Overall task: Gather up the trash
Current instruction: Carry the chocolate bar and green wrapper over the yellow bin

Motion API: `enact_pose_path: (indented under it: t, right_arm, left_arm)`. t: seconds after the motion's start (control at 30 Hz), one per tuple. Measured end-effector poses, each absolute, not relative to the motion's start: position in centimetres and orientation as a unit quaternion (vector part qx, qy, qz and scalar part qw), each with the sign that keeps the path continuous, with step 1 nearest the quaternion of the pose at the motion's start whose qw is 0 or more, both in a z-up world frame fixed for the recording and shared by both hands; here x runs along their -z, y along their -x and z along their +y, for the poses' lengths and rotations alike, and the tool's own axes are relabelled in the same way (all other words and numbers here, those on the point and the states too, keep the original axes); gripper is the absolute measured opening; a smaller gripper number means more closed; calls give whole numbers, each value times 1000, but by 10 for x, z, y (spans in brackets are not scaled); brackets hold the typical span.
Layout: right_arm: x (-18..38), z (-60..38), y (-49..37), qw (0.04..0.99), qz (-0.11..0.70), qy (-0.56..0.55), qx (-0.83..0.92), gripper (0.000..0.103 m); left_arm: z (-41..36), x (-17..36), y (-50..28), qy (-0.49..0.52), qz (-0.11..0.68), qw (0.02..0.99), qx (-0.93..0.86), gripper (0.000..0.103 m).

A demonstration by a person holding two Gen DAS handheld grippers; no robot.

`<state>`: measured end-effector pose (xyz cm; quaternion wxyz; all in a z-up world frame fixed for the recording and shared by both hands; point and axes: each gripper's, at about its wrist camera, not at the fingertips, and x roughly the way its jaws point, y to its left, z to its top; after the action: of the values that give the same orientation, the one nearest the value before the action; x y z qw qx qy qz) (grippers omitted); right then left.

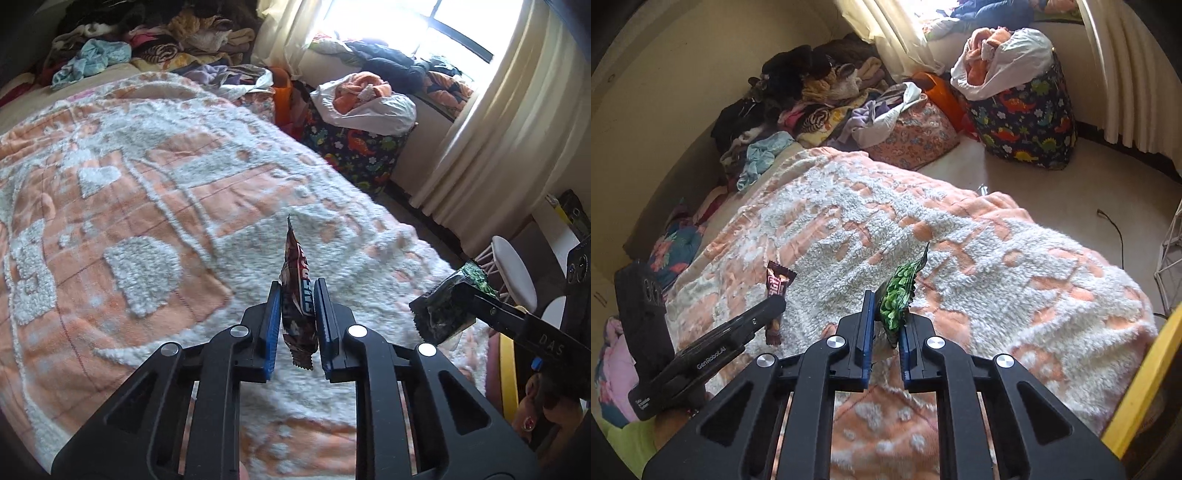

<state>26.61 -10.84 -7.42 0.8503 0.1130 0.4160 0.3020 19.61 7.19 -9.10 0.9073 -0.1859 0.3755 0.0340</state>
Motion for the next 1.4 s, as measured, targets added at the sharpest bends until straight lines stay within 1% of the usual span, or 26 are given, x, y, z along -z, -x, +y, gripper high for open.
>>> enact_pose_path:
  t: [0.47,0.9,1.4]
  right_arm:
    - [47,-202,-223,885,373,-138,-241,12]
    - [47,-281,-191,900,358,-173,-177,12]
    - [43,-342,-156,914,334,-194,-126,11]
  left_arm:
    - [-5,57,-199,151,357,921,36,13]
    - [-73,42,-193,110,353,924,98,13]
    - [-139,32,-185,64,349,921,161,13]
